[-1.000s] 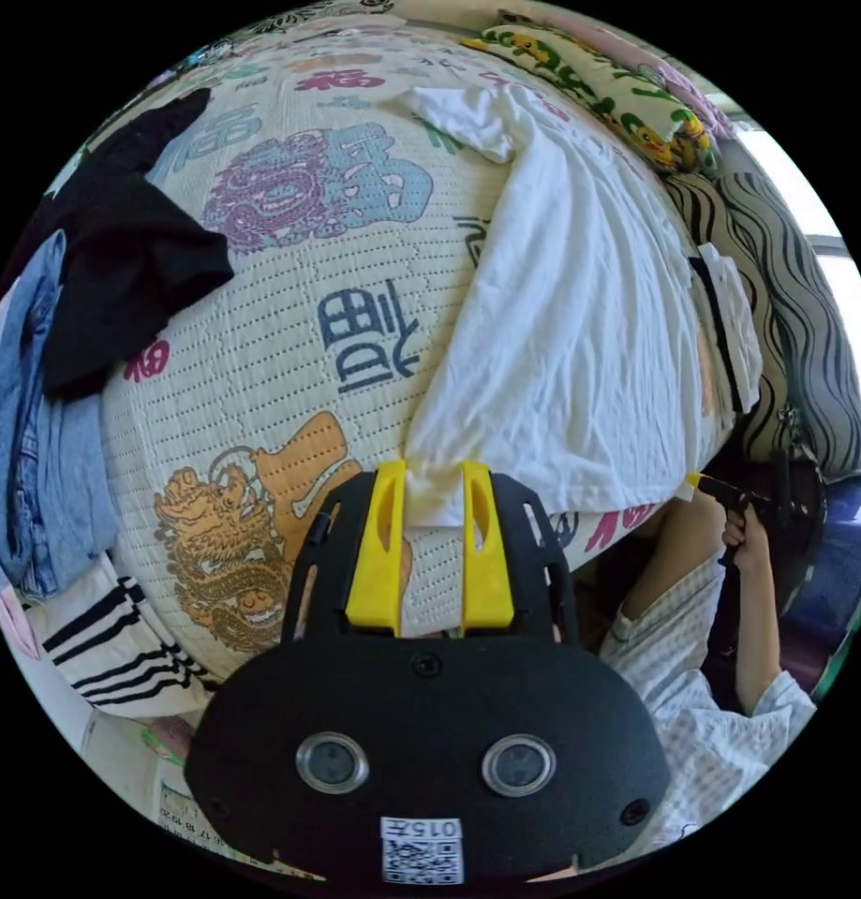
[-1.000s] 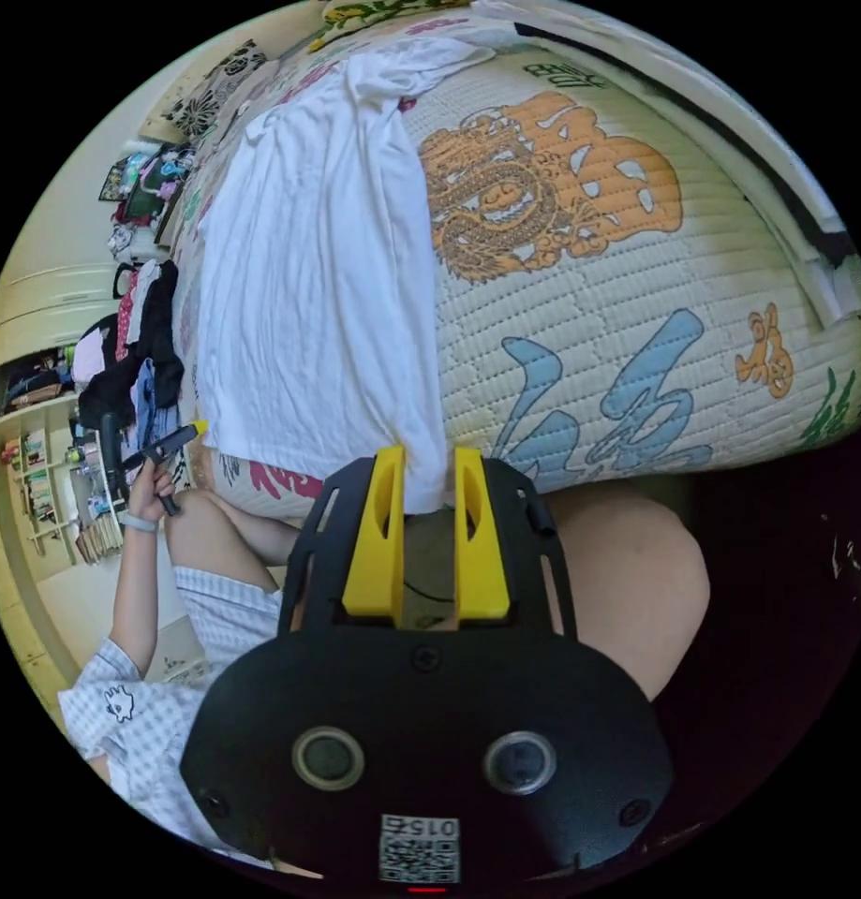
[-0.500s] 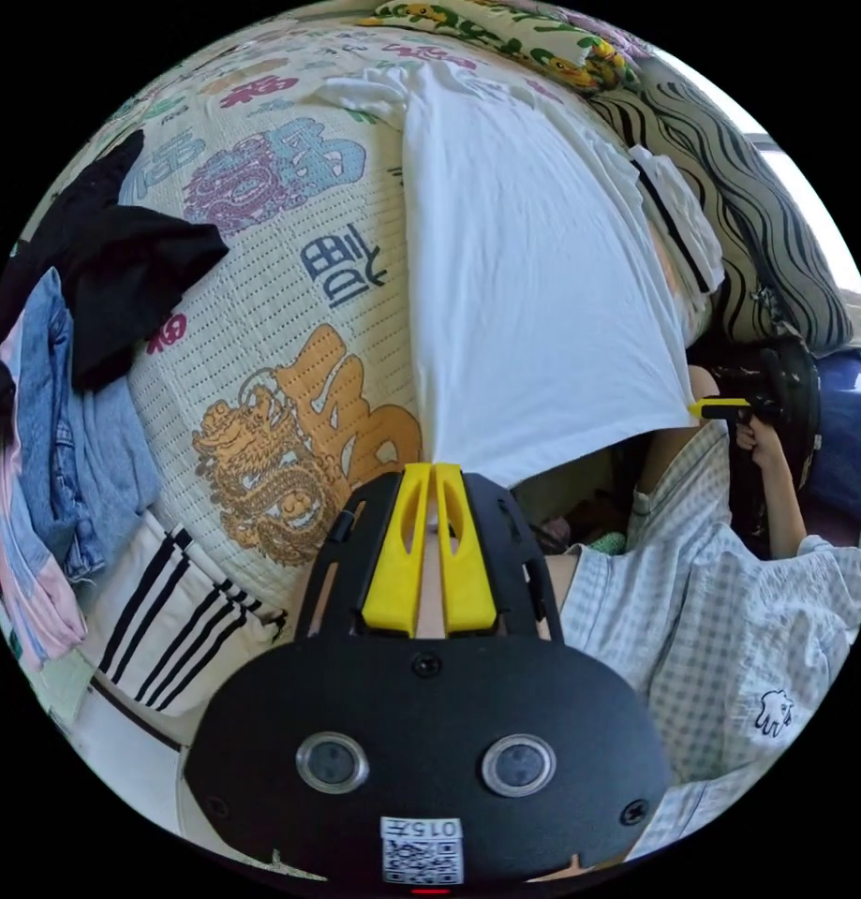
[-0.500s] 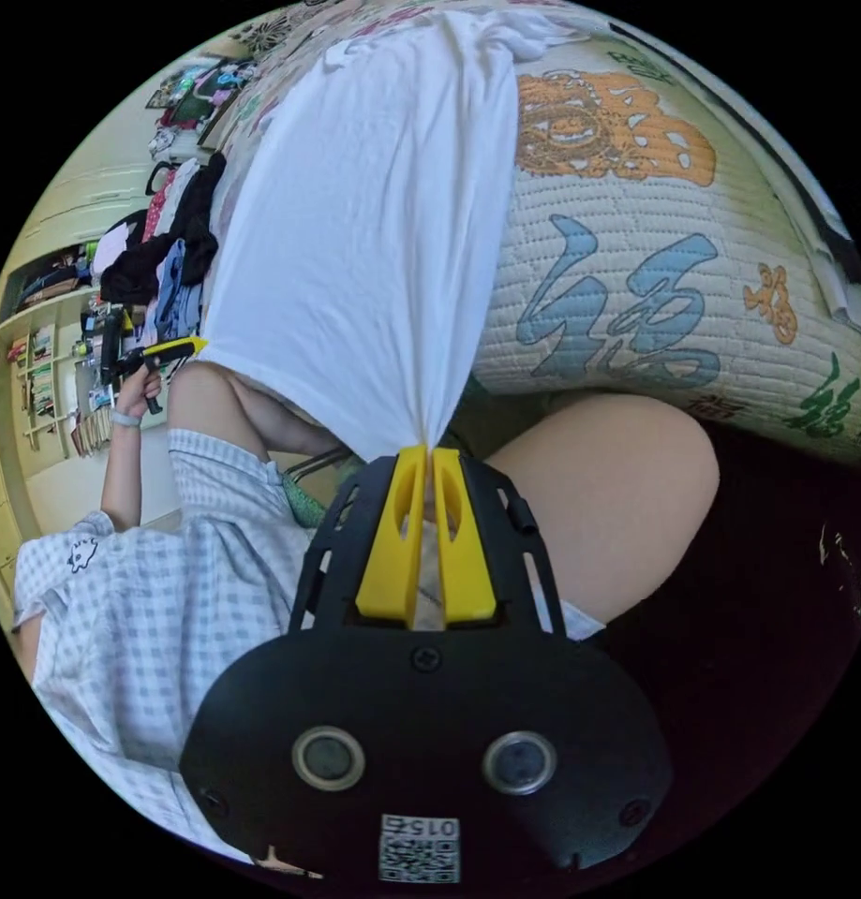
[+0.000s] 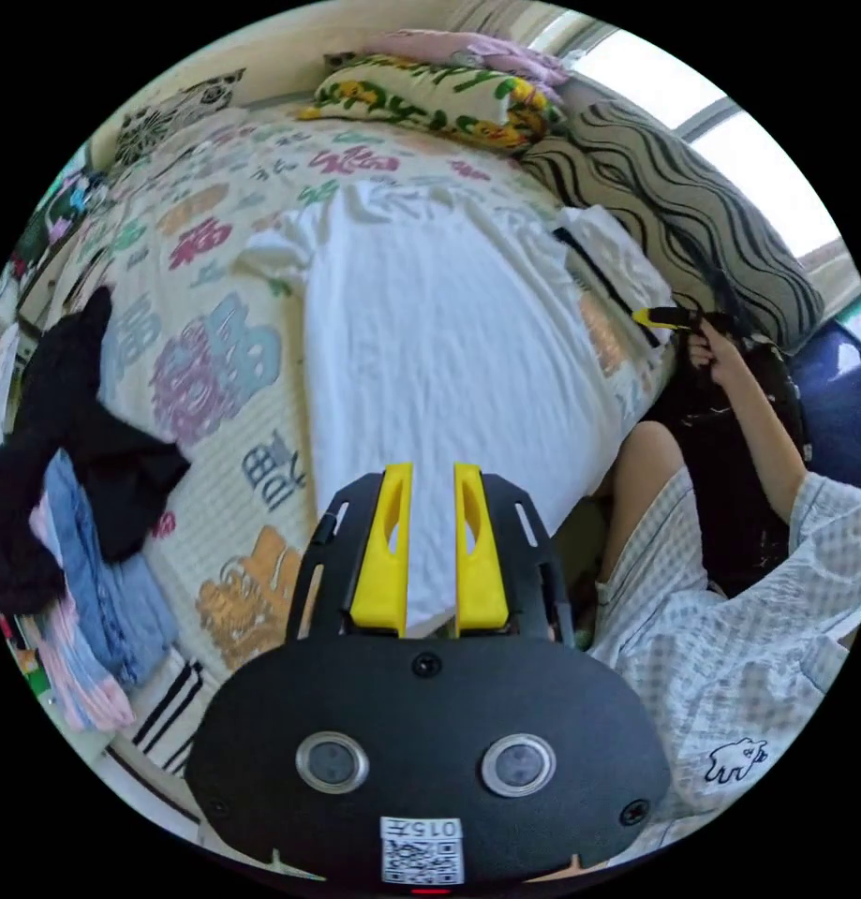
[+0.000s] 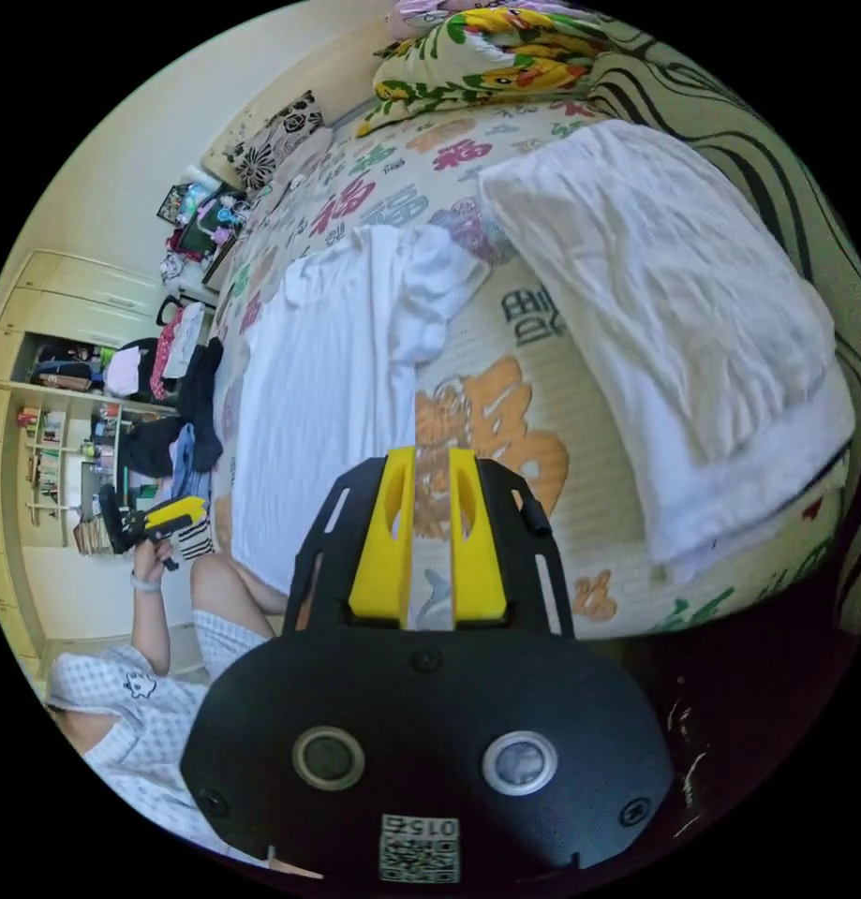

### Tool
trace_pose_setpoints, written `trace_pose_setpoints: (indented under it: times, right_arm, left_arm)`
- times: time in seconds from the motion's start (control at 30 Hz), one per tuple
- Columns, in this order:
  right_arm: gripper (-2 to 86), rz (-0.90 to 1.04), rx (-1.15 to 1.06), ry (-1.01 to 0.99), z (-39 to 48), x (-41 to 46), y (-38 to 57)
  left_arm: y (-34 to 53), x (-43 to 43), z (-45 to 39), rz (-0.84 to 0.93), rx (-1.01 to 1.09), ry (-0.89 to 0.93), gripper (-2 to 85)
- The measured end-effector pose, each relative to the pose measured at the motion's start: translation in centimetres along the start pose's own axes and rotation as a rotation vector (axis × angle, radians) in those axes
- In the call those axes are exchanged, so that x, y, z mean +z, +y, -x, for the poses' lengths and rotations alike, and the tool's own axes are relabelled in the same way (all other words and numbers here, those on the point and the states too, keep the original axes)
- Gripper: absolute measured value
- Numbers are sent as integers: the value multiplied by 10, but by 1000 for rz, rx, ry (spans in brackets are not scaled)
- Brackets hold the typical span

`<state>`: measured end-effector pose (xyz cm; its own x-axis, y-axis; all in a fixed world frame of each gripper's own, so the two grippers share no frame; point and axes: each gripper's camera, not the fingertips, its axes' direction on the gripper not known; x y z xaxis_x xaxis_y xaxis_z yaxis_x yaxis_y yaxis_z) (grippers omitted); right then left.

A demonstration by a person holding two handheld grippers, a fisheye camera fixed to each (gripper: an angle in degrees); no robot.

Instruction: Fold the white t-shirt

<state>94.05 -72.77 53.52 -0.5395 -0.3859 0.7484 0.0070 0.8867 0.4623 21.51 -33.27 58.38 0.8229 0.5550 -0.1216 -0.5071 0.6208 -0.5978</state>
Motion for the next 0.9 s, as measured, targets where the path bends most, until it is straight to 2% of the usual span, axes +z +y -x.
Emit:
trace_pose_setpoints:
  times: [0.07,0.17,0.27,0.33,0.4,0.77,0.9]
  right_arm:
    - [66,2,-41,97,10,13,-73]
    - [67,58,-160,301,32,43,-152]
    - [63,147,-228,425,45,78,-202]
    - [50,221,-235,421,45,96,-220]
    - [10,215,-253,430,47,97,-229]
    - [-4,148,-169,92,32,10,-267]
    - [-3,188,-201,68,30,14,-290]
  left_arm:
    - [-52,18,-44,-94,151,61,76]
    - [-120,64,-100,-111,319,80,81]
    - [-176,116,-143,-122,363,160,83]
    - [-202,141,-160,-133,324,226,84]
    - [-220,158,-174,-132,265,253,85]
    - [-278,191,-229,-80,84,141,102]
    - [-300,215,-250,-44,54,116,95]
